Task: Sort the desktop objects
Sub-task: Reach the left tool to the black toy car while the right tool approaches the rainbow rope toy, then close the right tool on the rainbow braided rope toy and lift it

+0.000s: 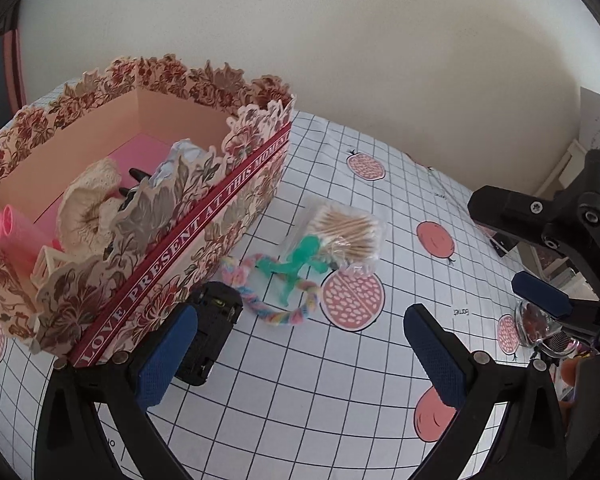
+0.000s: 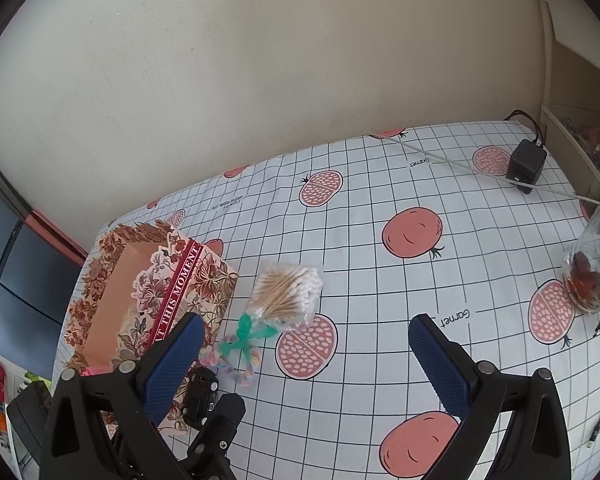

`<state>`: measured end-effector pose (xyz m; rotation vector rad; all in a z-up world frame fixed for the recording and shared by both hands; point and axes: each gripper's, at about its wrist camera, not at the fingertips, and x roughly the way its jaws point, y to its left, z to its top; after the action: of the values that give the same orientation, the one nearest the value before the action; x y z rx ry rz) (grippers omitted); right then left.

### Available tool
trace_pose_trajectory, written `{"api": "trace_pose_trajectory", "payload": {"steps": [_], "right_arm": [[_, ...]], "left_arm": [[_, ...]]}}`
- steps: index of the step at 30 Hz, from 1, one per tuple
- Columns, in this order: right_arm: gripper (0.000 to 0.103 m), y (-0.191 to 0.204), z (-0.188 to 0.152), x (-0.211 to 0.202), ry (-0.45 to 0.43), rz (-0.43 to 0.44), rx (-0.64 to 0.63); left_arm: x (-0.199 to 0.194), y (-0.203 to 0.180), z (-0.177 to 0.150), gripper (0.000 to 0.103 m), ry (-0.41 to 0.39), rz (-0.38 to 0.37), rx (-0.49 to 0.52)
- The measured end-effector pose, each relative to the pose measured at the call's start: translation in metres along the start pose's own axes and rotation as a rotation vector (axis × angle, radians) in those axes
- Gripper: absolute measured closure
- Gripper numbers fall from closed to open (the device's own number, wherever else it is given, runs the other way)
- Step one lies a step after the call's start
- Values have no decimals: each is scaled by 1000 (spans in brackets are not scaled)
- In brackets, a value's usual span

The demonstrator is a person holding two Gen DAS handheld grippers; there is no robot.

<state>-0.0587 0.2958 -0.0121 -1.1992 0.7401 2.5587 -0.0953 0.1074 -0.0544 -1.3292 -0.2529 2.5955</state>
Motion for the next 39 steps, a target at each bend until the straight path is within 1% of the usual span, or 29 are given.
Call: {"api": "trace_pose_trajectory", "payload": {"steps": [2, 5, 8, 11, 14, 16, 18, 20, 23, 25, 27, 29, 32, 35, 36, 38, 39], "right_arm": [[0, 1, -2, 7, 23, 5, -4], [0, 2, -5, 19, 90, 67, 12], [0, 6, -11, 31, 128, 55, 0], [0, 8, -18, 43, 171, 79, 18], [0, 9, -24, 52, 188, 85, 32], [6, 9, -27, 57, 196, 113, 48], [18, 11, -30, 61, 204, 131, 52], [25, 13, -33, 64, 205, 137, 47], [34, 14, -35, 67, 211, 167, 50], [42, 15, -37, 70, 220, 186, 54], [55, 15, -38, 73, 228, 195, 56], [58, 17, -40, 74, 230, 196, 57], [66, 18, -41, 75, 229, 214, 58], [67, 17, -40, 76, 227, 228, 68], [70, 17, -41, 77, 230, 231, 69], [70, 17, -43, 80, 241, 234, 75], [70, 17, -44, 83, 249, 236, 79]], "left_arm": [[1, 4, -3, 0, -6, 35, -21], [6, 10, -6, 0, 8, 62, -59], [13, 16, -10, 0, 30, 77, -88], [14, 20, -14, 0, 18, 118, -105], [14, 23, -19, 1, 17, 133, -131], [15, 25, -21, 1, 19, 143, -145], [13, 27, -23, 2, 16, 147, -163], [11, 29, -24, 5, 10, 151, -181], [9, 35, -25, 8, 12, 139, -218], [9, 38, -24, 8, 22, 126, -234], [8, 41, -23, 9, 23, 110, -253], [7, 44, -22, 10, 25, 98, -274], [4, 50, -22, 17, 25, 75, -320], [2, 59, -21, 22, 34, 43, -373], [2, 61, -21, 23, 36, 34, -388], [2, 64, -20, 24, 39, 20, -409], [1, 65, -20, 27, 42, 18, -415]]}}
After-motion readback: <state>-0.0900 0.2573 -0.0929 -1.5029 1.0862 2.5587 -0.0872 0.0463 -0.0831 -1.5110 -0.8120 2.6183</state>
